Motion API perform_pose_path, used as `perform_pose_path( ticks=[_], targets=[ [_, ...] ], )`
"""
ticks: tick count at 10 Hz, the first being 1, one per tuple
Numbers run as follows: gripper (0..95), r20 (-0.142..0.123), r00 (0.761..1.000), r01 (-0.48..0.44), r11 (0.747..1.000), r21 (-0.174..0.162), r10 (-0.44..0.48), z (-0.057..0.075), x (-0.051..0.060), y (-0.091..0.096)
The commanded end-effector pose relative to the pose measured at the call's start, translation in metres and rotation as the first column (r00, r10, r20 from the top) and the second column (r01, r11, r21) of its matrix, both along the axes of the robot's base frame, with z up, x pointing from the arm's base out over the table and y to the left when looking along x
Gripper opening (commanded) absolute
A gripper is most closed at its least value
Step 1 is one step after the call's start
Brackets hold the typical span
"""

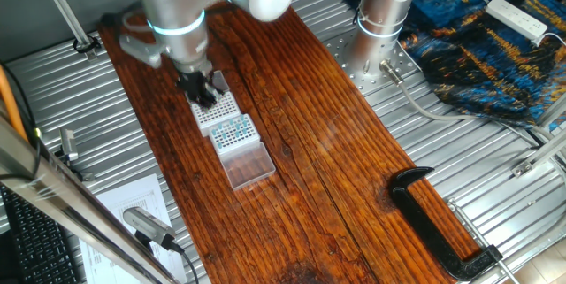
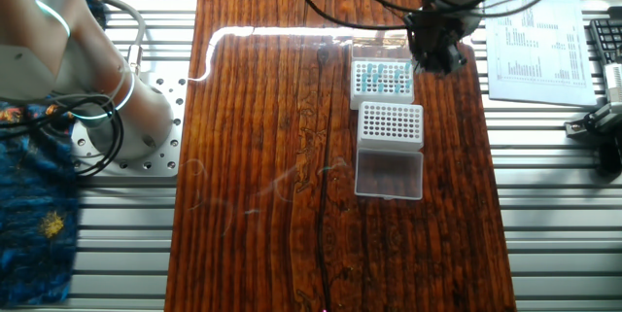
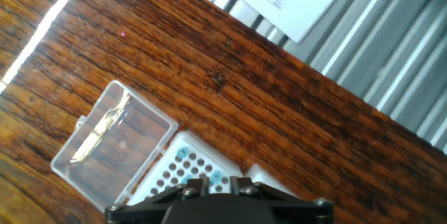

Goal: Transfer all medium pipette tips from one holder to another

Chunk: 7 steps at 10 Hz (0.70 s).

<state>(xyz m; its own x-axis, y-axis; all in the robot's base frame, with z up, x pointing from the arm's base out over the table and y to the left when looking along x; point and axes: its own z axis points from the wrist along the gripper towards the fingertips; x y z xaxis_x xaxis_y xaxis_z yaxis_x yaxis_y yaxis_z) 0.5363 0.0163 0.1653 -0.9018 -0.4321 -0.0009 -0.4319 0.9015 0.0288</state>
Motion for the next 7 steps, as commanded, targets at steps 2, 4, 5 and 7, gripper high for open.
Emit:
perform_pose_path(
  ticks=[2,4,5,7],
  targets=[
    [0.0,0.011,0.982,0.188,0.982,0.009,-0.188,0.016,-0.021,-0.040],
    [0.0,0.029,0.961,0.274,0.962,0.018,-0.274,0.012,-0.029,-0.045],
    [0.0,0.026,0.945,0.327,0.945,0.016,-0.327,0.013,-0.030,-0.046],
    [0.0,0.016,0.937,0.350,0.937,-0.002,-0.350,0.015,-0.030,-0.046]
  ],
)
